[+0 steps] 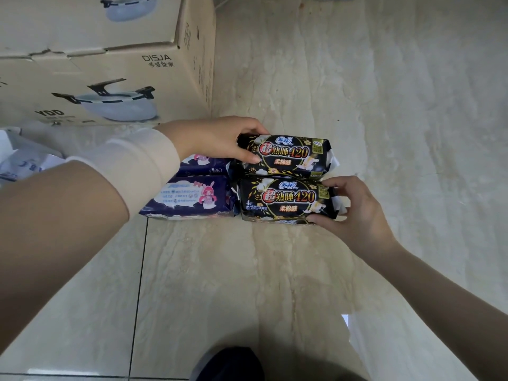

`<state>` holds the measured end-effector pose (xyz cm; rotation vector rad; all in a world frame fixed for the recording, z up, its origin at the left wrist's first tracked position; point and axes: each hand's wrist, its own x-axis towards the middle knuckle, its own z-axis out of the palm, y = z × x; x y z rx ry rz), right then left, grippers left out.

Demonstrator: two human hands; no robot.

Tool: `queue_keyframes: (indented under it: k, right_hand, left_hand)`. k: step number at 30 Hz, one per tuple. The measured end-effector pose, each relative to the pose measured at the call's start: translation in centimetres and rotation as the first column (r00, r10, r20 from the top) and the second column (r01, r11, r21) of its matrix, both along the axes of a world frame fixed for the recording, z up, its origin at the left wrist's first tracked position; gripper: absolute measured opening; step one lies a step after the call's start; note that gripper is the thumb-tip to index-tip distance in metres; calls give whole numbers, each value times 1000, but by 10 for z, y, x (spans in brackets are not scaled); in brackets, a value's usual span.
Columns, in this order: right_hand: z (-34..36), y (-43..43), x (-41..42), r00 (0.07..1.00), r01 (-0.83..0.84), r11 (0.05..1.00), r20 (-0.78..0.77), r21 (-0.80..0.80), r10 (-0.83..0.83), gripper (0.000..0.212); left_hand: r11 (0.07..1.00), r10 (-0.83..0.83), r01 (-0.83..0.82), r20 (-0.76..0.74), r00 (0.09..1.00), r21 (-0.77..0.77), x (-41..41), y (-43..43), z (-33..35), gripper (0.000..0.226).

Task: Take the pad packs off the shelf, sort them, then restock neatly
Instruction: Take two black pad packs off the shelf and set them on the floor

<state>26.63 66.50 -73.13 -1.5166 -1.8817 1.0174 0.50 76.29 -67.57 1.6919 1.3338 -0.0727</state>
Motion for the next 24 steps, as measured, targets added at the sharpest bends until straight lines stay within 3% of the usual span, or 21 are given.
queue_keyframes:
  k: [17,24]
  right_hand:
    - [20,-1,-2,999,-29,996,43,-79,33,67]
    - [75,6,0,982,131,988,150,-85,-117,53]
  left_hand:
    - [997,-63,66,-127,990,26,5,-2,0,54]
    - [964,68,-24,-157,985,266,17,-25,44,55]
